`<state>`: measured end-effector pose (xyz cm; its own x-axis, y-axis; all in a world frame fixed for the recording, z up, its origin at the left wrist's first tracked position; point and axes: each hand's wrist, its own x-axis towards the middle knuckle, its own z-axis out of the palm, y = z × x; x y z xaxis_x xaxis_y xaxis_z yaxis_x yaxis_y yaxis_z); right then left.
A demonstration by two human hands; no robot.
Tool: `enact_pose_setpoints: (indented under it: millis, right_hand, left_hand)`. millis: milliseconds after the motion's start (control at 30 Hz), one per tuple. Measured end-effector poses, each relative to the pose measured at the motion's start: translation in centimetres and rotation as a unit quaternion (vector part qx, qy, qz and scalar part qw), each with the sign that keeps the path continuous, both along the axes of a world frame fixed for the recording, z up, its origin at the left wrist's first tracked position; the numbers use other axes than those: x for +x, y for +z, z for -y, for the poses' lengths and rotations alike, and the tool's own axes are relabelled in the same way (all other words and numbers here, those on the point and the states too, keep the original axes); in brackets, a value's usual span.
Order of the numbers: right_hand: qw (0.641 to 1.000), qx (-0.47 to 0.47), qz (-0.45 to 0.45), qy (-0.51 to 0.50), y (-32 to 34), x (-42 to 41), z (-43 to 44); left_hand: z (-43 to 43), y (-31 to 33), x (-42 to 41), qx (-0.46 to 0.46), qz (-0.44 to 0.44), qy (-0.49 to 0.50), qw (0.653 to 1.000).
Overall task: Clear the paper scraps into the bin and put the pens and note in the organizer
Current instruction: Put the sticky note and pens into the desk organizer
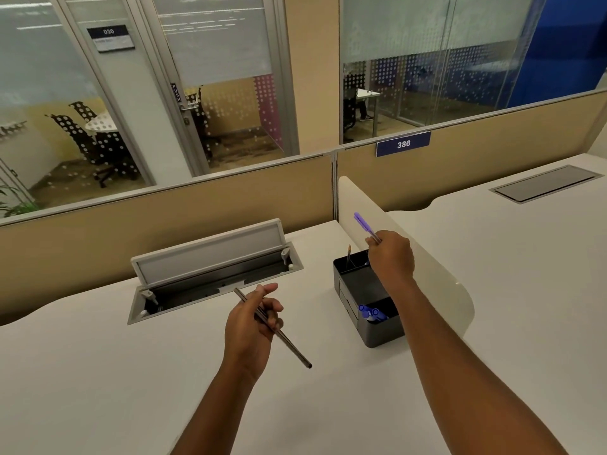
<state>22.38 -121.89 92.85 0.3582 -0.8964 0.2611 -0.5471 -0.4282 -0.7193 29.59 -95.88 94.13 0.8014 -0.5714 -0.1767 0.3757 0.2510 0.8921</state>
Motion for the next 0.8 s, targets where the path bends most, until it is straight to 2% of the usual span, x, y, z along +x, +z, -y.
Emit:
enact_pose_setpoints:
  millis: [67, 133, 233, 367, 533, 800]
  right_hand:
    - [0.996, 0.054, 0.032, 0.060, 0.3, 0.2, -1.0]
    - [0.975, 0.158, 0.058, 0.144, 0.7, 0.3, -2.6]
    - [0.915, 0.270, 0.026, 0.300, 1.1, -0.3, -5.2]
    - [0.841, 0.319, -0.033, 0.435, 0.9, -1.3, -7.6]
    - [0.827, 0.296, -0.059, 0.474, 0.9, -1.5, -9.7]
    - [0.839, 0.277, -0.051, 0.465, 0.7, -0.9, -10.9]
  left_hand:
    - [0.3, 0.3, 0.0, -0.012, -0.012, 0.001, 1.000]
    - [0.5, 0.6, 0.0, -0.025, -0.025, 0.005, 0.999]
    - [1.0, 1.2, 0.1, -0.038, -0.036, 0.016, 0.998]
    - [1.2, 1.9, 0.7, -0.064, -0.035, 0.032, 0.997]
    - [0.8, 2.3, 1.3, -0.095, -0.027, 0.025, 0.995]
    - [0.8, 2.0, 1.5, -0.092, 0.023, 0.015, 0.995]
